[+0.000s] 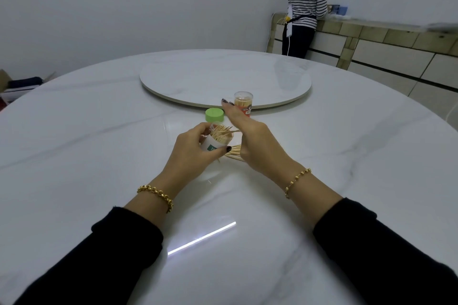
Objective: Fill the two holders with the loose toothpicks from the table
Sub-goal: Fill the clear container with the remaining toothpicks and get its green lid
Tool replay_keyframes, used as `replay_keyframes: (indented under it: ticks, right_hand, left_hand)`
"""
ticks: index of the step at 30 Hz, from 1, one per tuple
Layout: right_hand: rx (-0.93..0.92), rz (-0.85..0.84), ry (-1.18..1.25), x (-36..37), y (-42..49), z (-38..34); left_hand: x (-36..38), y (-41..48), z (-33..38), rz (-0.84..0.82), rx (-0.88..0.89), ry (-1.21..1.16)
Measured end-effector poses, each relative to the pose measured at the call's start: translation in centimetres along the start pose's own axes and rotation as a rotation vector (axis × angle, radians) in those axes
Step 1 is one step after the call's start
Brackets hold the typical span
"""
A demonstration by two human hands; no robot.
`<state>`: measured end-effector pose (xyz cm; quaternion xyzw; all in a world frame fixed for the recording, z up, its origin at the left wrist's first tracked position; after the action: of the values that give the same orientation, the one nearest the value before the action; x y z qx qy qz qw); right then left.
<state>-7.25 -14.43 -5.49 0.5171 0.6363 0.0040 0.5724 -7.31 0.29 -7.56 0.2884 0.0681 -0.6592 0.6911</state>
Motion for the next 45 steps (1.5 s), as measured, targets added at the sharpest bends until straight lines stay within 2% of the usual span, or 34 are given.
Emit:
replay_keyframes:
  ticks: [4,10,13,15,18,22,27,30,33,40,45]
  right_hand:
    - [0.227,0.217,0.173,-0.5,-0.4,0.8]
    - [0.562,0.416,0.780,1.4,-0.7,0.5]
    - [0.703,0.442,0.998,2.3,-0.5,0.3]
    - [0.717,0.416,1.025,2.7,-0.5,0.1]
    - [0.662,0.363,0.986,3.0,-0.9,-0.2]
    - [0.531,0.290,0.807,2.9,-0.9,-0.8]
    - [0.274,0.106,0.355,3.1,-1.1,-2.4]
    - [0.207,0.085,0.186,3.2,-0.9,-1.9]
    - [0.171,0.143,0.151,2.6,-0.8,-2.1]
    - [0.258,0.252,0.216,2.3,-1.1,-1.9]
    - [0.278,0.213,0.217,2.8,-1.1,-1.6]
  left_hand:
    - [0.0,0.1,-0.1,0.016,-0.004,-0.004]
    - [-0.2,0.2,-0.3,0.043,-0.016,-0.027]
    - [-0.2,0.1,-0.2,0.054,-0.012,-0.028]
    - [-0.2,0.2,-0.3,0.051,-0.011,-0.021]
    - [0.1,0.2,-0.4,0.036,-0.008,-0.016]
    - [0.2,0.1,-0.3,0.027,0.003,0.015]
    - [0.4,-0.1,0.2,0.005,0.084,0.069]
    - [0.2,-0.2,0.4,0.018,0.089,0.080]
    - [-0.1,-0.3,0.7,0.032,0.097,0.019]
    - [-0.4,0.2,-0.2,0.075,0.052,-0.044]
    - [-0.5,0.2,-0.2,0.093,0.037,-0.044]
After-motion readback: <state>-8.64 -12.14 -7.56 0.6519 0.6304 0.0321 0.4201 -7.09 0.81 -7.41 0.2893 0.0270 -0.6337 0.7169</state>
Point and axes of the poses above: each hand's wrist, its own y-axis towards the middle knuckle, its own x-axis out of the palm, z = x × y, the point moved 3 cm from there along y, towards the middle knuckle, and after that the axes turned 7 degrees about -x, right-handed, at the moved point
